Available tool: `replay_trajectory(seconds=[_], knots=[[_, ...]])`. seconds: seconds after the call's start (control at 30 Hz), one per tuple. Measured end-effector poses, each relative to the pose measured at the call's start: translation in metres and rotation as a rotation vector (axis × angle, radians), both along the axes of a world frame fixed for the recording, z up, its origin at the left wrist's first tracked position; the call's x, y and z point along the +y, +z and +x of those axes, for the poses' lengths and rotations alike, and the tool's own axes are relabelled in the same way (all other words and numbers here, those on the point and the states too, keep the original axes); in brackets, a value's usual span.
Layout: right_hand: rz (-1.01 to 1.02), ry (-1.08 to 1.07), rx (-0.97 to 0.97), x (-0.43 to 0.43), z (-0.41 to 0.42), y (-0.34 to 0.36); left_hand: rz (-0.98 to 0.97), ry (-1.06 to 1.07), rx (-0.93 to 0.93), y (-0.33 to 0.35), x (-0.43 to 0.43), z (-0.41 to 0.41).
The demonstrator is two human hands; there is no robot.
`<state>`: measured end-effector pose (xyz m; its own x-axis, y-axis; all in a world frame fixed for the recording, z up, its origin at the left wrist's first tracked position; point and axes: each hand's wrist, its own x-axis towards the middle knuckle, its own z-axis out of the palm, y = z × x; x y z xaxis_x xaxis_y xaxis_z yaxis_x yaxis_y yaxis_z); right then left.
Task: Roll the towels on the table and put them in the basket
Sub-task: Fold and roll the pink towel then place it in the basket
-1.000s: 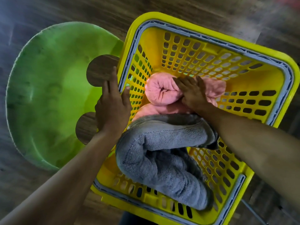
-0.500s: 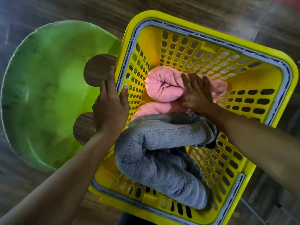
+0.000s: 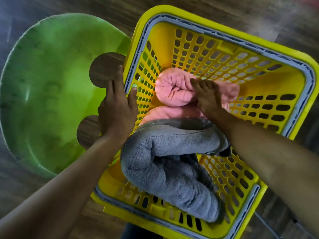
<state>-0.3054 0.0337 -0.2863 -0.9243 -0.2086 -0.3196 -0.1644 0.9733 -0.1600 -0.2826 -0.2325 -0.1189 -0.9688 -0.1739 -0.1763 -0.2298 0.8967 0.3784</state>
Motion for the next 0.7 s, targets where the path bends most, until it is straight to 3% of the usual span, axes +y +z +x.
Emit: replay_trajectory(seconds=[0.33, 0.4, 0.5, 0.57, 0.7], knots=[[-0.269, -0.093, -0.398, 0.007, 0.038, 0.009, -0.031, 0.014, -0.043, 0.0, 0.0, 0.0], [-0.295, -0.107, -0.339, 0.014, 0.031, 0.013, -0.025, 0.01, -0.036, 0.0, -0.001, 0.0], [-0.085, -0.13, -0.134, 0.013, 0.024, 0.012, -0.031, -0.002, -0.022, -0.001, -0.002, 0.0], [0.011, -0.136, -0.172, 0.009, 0.02, 0.006, -0.041, -0.001, -0.016, -0.002, -0.002, 0.0], [0.001, -0.079, -0.201, 0.003, 0.001, 0.006, -0.054, -0.007, -0.004, -0.003, -0.002, 0.0]])
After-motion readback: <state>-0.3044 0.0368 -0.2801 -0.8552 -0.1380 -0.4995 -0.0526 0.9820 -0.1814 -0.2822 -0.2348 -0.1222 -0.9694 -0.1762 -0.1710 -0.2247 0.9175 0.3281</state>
